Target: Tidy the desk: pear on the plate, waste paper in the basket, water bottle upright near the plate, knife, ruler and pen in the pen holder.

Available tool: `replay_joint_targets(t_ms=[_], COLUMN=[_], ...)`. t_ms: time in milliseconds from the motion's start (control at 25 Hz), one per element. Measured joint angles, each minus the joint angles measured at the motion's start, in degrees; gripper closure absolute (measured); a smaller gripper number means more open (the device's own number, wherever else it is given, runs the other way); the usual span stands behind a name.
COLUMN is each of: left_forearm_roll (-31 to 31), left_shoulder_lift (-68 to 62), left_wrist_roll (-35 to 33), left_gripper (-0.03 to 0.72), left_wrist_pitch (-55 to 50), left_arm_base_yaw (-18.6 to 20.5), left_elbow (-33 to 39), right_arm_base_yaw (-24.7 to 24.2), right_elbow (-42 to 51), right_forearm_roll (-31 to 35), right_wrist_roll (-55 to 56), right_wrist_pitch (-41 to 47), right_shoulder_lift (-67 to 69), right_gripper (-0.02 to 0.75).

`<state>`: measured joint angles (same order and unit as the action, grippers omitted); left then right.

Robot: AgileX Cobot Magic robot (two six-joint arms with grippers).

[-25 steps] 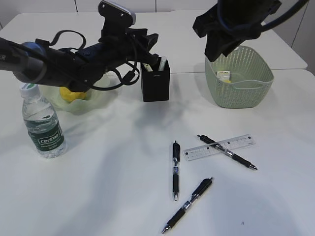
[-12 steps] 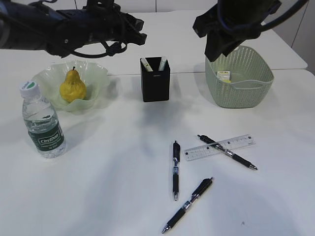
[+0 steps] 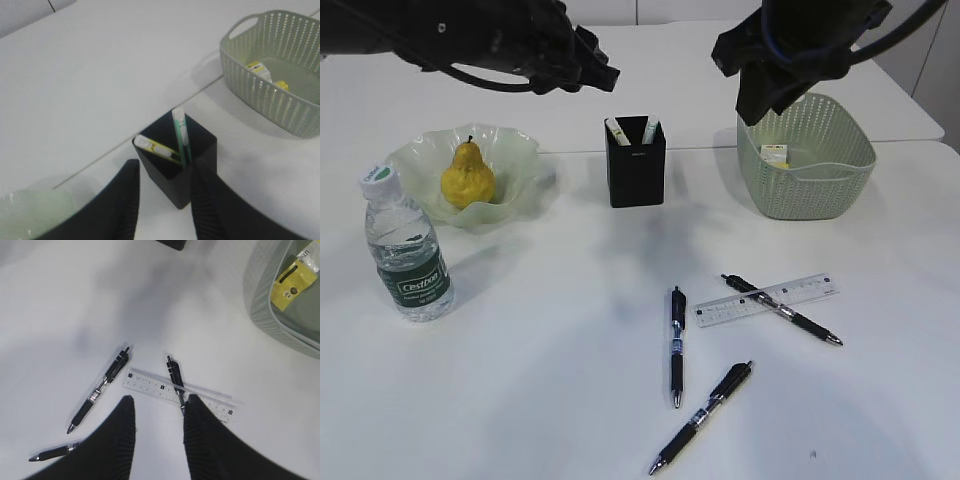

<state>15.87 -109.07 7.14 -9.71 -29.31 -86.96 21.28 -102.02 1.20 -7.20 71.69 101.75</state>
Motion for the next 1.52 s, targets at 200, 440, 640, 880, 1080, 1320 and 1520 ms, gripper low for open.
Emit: replay_joint_targets(t_ms=[200,440,640,880,1080,1320,1520], left_forearm_roll=[-4.8,-7.5,-10.5,-14.2,-16.8,-19.2,-19.5], left_shoulder_lift=[3.7,7.4,9.5,10.6,10.6,10.7,10.7], left_wrist_roll=[0.1,0.1,0.1,0.1,-0.2,-0.7,-0.9], left_gripper=[0.445,0.447,0.447,0.447,0.448,0.448,0.448], left_wrist_pitch=[-9.8,-21.9,-30.2,-40.7,-49.6,-57.5,-60.2], left_arm_base_yaw=[-0.5,-0.6,-0.6,-0.6,-0.6,-0.6,-0.6], left_elbow=[0.0,0.0,0.0,0.0,0.0,0.0,0.0], right_arm_base_yaw=[0.0,0.0,0.0,0.0,0.0,0.0,0.0], right_elbow=[0.0,0.0,0.0,0.0,0.0,0.0,0.0], right_forearm_roll=[-0.2,-1.2,-1.2,-3.2,-3.5,-3.7,-4.6], right_wrist_roll=[0.0,0.0,0.0,0.0,0.0,0.0,0.0], right_wrist_pitch=[0.0,0.0,0.0,0.0,0.0,0.0,0.0], right_shoulder_lift=[0.0,0.5,1.2,1.2,1.2,1.2,-0.5], right_gripper=[0.458,0.458,0.458,0.458,0.458,0.458,0.458])
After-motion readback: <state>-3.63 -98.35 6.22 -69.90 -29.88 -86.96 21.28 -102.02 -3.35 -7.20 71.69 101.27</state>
